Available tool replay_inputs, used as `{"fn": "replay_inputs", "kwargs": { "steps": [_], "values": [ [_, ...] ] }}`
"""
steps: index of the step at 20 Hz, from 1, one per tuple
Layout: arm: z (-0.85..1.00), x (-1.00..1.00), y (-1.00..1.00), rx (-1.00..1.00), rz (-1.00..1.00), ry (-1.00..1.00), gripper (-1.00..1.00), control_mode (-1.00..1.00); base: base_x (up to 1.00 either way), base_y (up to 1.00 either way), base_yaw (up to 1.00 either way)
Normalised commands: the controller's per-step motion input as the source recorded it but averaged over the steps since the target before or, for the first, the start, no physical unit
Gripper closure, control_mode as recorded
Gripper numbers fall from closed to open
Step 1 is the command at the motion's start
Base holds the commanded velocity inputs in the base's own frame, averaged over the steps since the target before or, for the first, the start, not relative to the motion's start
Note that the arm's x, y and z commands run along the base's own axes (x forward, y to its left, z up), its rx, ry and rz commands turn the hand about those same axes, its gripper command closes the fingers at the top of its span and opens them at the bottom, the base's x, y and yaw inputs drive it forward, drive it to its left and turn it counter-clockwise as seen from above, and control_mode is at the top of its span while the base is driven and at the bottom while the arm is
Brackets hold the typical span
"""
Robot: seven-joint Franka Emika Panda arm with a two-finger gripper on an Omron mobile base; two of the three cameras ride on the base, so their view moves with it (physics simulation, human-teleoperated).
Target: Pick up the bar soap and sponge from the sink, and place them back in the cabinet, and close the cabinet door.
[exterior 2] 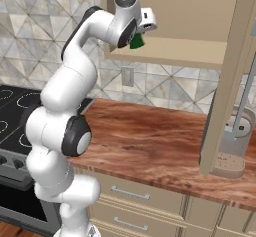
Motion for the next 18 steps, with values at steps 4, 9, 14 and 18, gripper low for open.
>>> {"fn": "replay_inputs", "kwargs": {
  "steps": [4,9,14,18],
  "values": [
    [0.00,0.99,-0.28,0.00,0.10,0.00,1.00,-1.00,0.00,0.00,0.00],
    [-0.18,0.72,-0.16,-0.06,0.12,0.00,1.00,-1.00,0.00,0.00,0.00],
    [-0.21,0.42,-0.02,-0.12,0.06,0.00,1.00,-1.00,0.00,0.00,0.00],
    [-0.18,0.43,0.00,-0.11,0.06,0.00,-1.00,-1.00,0.00,0.00,0.00]
  ]
}}
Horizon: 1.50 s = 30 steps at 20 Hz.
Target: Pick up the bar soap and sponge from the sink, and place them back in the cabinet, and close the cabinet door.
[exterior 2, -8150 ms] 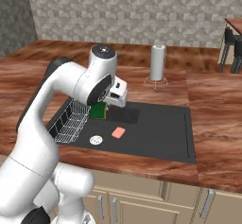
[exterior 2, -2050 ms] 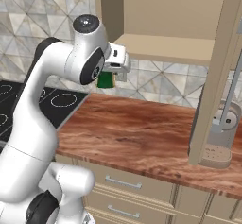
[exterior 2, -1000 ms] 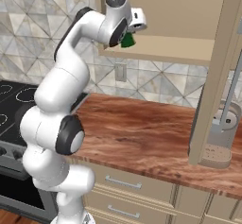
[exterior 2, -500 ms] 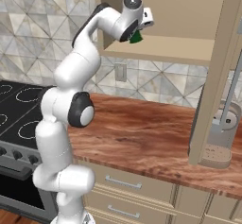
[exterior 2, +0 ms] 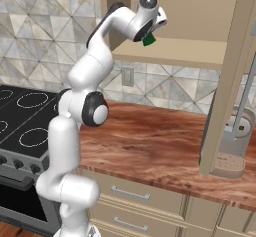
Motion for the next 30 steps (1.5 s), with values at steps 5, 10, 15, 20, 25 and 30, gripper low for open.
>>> {"fn": "replay_inputs", "kwargs": {
  "steps": [5,10,15,20,25,30],
  "values": [
    [-0.08,0.09,0.00,-0.09,0.05,-0.02,-1.00,-1.00,0.00,0.00,0.00],
    [0.00,-0.37,0.00,-0.06,0.00,-0.13,-1.00,-1.00,0.00,0.00,0.00],
    [-0.20,-1.00,0.11,-0.01,0.00,-0.19,-1.00,-1.00,0.00,0.00,0.00],
    [-0.69,-1.00,0.17,0.00,0.00,-0.11,-1.00,-1.00,0.00,0.00,0.00],
    [-1.00,-1.00,0.36,-0.03,-0.01,-0.04,-1.00,-1.00,0.00,0.00,0.00],
    [-0.49,-1.00,0.49,0.00,-0.07,-0.02,-1.00,-1.00,0.00,0.00,0.00]
  ]
}}
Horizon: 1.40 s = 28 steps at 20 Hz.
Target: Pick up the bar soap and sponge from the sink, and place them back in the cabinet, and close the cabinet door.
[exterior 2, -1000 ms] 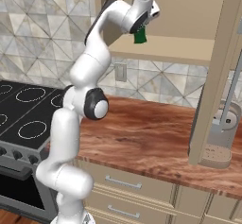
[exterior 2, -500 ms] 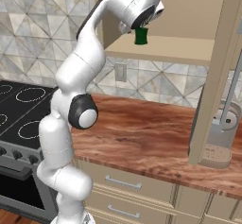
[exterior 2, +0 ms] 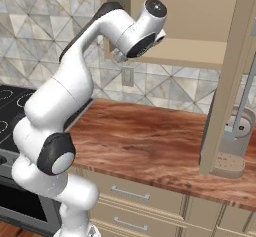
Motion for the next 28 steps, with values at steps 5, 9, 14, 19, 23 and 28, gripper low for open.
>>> {"fn": "replay_inputs", "kwargs": {
  "steps": [5,9,14,19,23,28],
  "values": [
    [-0.44,-1.00,0.63,-0.05,-0.05,0.00,-1.00,-1.00,0.00,0.00,0.00],
    [-0.76,-1.00,0.86,-0.10,-0.03,0.00,-1.00,-1.00,0.00,0.00,0.00],
    [-0.78,-1.00,0.93,-0.09,-0.03,0.02,-1.00,-1.00,0.00,0.00,0.00],
    [0.17,-0.12,0.44,0.00,-0.14,0.18,-1.00,-1.00,0.00,0.00,0.00],
    [-0.09,0.04,0.52,-0.08,-0.16,0.32,-1.00,-1.00,0.00,0.00,0.00],
    [-0.15,0.00,0.09,-0.01,-0.02,0.19,-1.00,-1.00,0.00,0.00,0.00]
  ]
}}
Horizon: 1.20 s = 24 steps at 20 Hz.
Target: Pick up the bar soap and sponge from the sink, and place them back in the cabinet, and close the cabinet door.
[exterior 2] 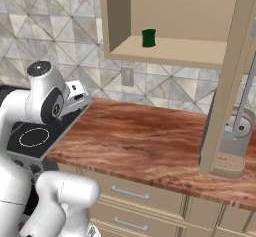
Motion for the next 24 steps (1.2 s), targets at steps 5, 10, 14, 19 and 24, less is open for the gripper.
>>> {"fn": "replay_inputs", "kwargs": {
  "steps": [5,10,14,19,24],
  "values": [
    [-0.10,-0.51,0.04,0.00,0.00,0.08,-1.00,-1.00,0.00,0.00,0.00],
    [0.00,0.00,0.00,0.00,0.00,0.00,-1.00,1.00,-0.91,0.49,0.31],
    [0.00,0.00,0.00,0.00,0.00,0.00,-1.00,1.00,-0.69,0.66,0.81],
    [0.00,0.00,0.00,0.00,0.00,0.00,-1.00,1.00,-0.40,0.50,0.95],
    [0.00,0.00,0.00,0.00,0.00,0.00,-1.00,1.00,-0.16,0.27,0.99]
  ]
}}
